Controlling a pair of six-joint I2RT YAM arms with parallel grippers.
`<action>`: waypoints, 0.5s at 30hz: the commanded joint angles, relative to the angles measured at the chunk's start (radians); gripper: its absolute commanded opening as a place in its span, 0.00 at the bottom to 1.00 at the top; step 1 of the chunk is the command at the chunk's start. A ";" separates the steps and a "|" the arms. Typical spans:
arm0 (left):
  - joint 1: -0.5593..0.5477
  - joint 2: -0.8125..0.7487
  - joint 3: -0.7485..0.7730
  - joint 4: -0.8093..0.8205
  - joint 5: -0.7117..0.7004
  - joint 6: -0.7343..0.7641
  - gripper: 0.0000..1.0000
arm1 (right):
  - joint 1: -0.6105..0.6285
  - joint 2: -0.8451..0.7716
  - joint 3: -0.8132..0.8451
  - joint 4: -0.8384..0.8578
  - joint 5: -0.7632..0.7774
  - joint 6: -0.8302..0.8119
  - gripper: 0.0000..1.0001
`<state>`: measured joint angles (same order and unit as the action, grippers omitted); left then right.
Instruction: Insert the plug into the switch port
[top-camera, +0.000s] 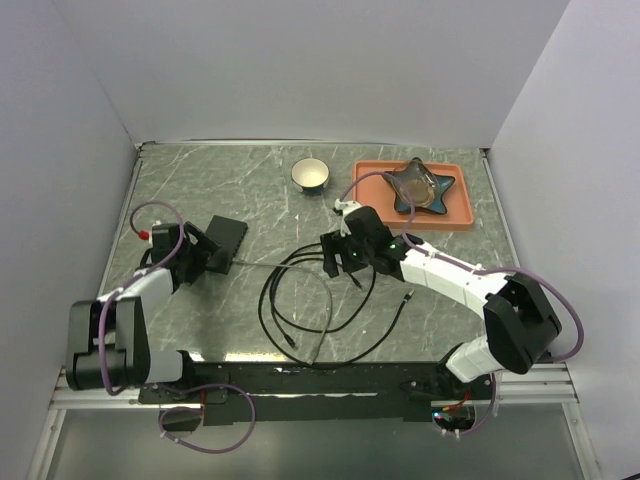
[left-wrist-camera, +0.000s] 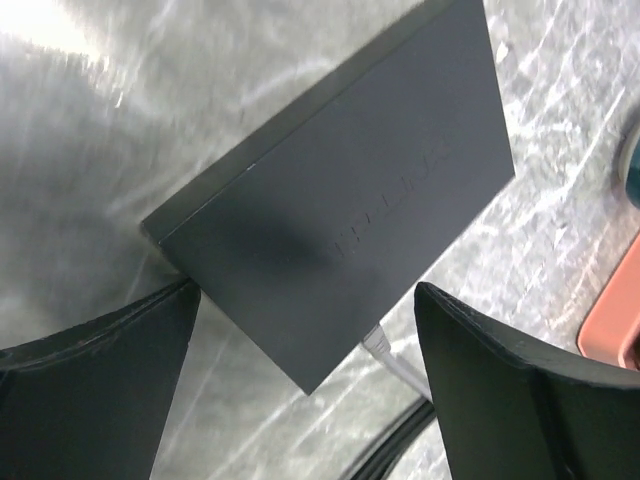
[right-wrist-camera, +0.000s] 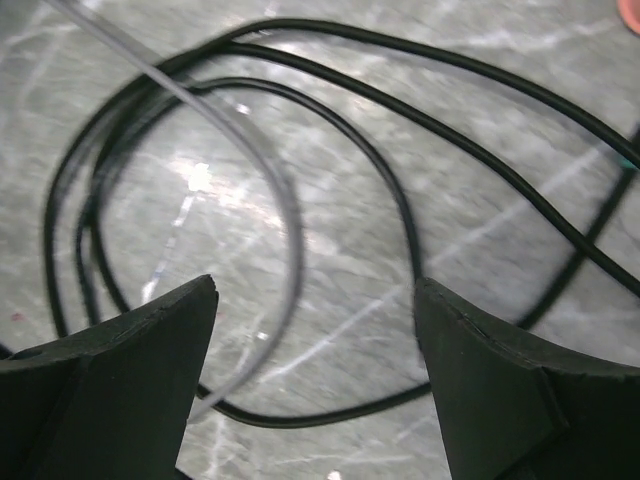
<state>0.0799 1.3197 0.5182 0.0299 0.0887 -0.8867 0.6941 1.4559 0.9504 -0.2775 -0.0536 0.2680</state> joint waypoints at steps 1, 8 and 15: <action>0.012 0.084 0.098 0.016 0.006 0.087 0.96 | -0.016 -0.052 -0.031 0.006 0.052 0.008 0.86; 0.008 -0.117 0.040 0.033 0.120 0.100 0.95 | -0.018 0.006 -0.030 -0.012 0.174 0.011 0.84; -0.031 -0.454 -0.039 -0.088 0.206 0.062 0.96 | -0.021 0.115 -0.021 -0.023 0.239 0.016 0.75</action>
<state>0.0704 1.0054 0.5179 -0.0029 0.2161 -0.8066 0.6800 1.5154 0.9157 -0.2848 0.1066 0.2718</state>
